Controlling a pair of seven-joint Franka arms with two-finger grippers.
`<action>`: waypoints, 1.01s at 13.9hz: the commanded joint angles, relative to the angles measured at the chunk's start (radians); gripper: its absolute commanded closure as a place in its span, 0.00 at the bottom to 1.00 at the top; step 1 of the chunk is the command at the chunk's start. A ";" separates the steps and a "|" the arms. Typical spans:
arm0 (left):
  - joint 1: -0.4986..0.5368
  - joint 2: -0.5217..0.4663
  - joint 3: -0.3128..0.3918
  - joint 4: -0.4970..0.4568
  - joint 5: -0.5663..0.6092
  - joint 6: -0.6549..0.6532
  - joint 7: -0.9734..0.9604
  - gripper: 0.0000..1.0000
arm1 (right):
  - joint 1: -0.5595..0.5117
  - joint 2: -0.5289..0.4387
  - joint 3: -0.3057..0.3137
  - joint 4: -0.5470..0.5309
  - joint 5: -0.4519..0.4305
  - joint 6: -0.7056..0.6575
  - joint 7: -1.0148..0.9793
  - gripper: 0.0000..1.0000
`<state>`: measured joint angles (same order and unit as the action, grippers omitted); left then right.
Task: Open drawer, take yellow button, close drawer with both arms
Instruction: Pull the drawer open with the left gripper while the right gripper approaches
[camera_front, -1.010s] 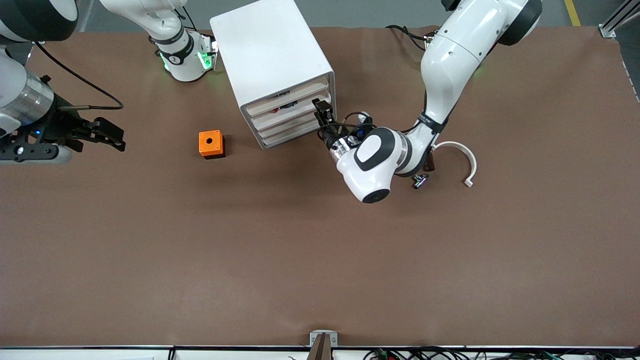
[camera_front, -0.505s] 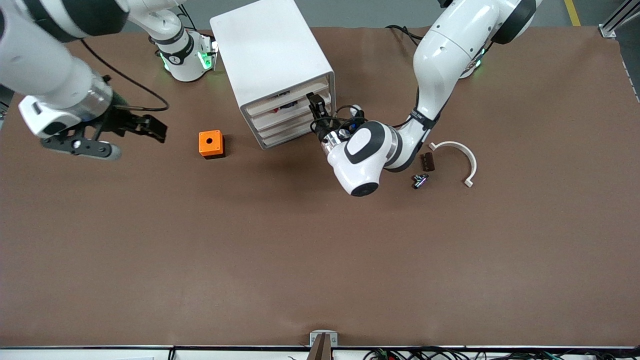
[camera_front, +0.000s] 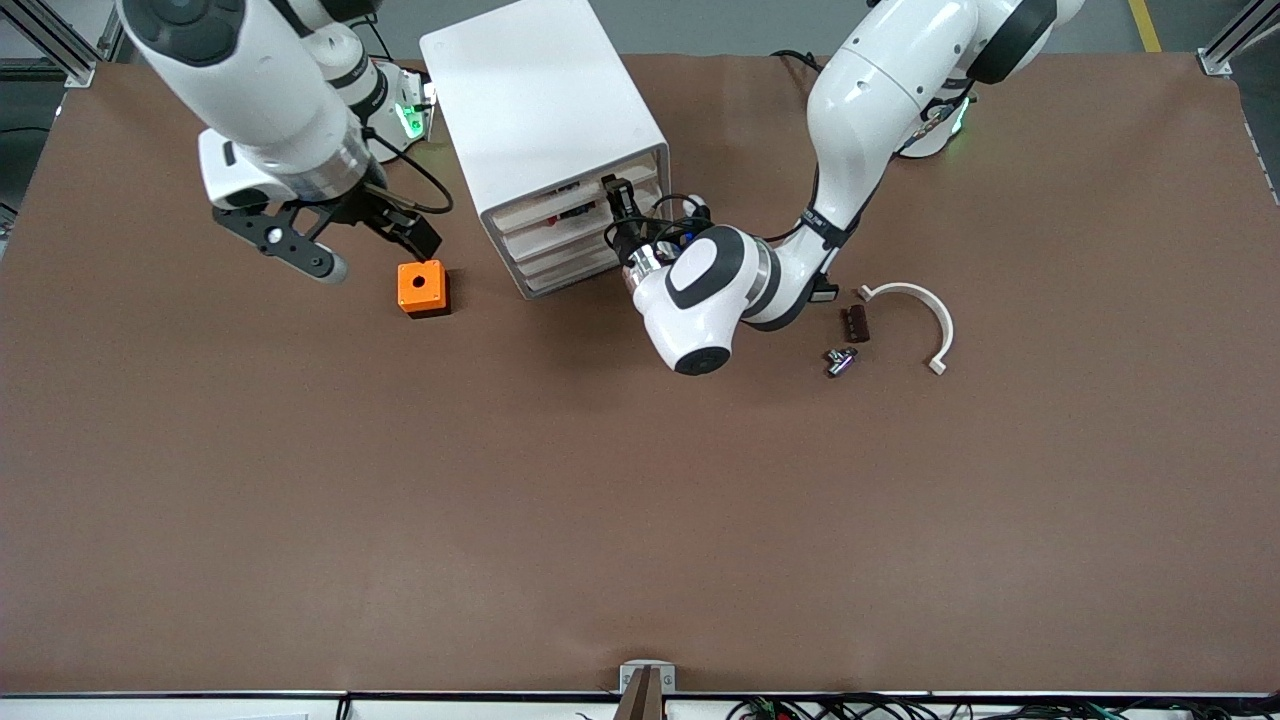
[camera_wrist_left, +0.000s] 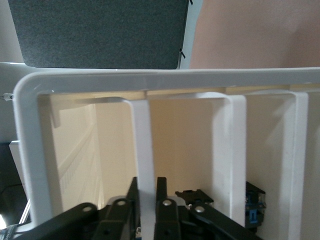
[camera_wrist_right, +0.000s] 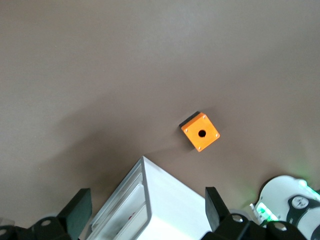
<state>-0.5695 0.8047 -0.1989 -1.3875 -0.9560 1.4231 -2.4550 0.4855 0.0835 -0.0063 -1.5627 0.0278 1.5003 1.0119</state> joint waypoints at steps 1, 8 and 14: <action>0.007 -0.002 0.038 0.010 -0.010 0.005 0.004 1.00 | 0.013 0.022 -0.009 0.013 0.053 -0.005 0.104 0.00; 0.089 -0.001 0.099 0.051 -0.013 0.011 0.027 1.00 | 0.065 0.073 -0.009 0.023 0.072 0.078 0.279 0.00; 0.154 -0.009 0.135 0.082 0.020 0.008 0.115 1.00 | 0.157 0.145 -0.009 0.027 0.072 0.181 0.598 0.00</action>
<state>-0.4314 0.8004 -0.0800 -1.3153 -0.9647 1.4243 -2.3990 0.6209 0.1901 -0.0068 -1.5618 0.0934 1.6630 1.5158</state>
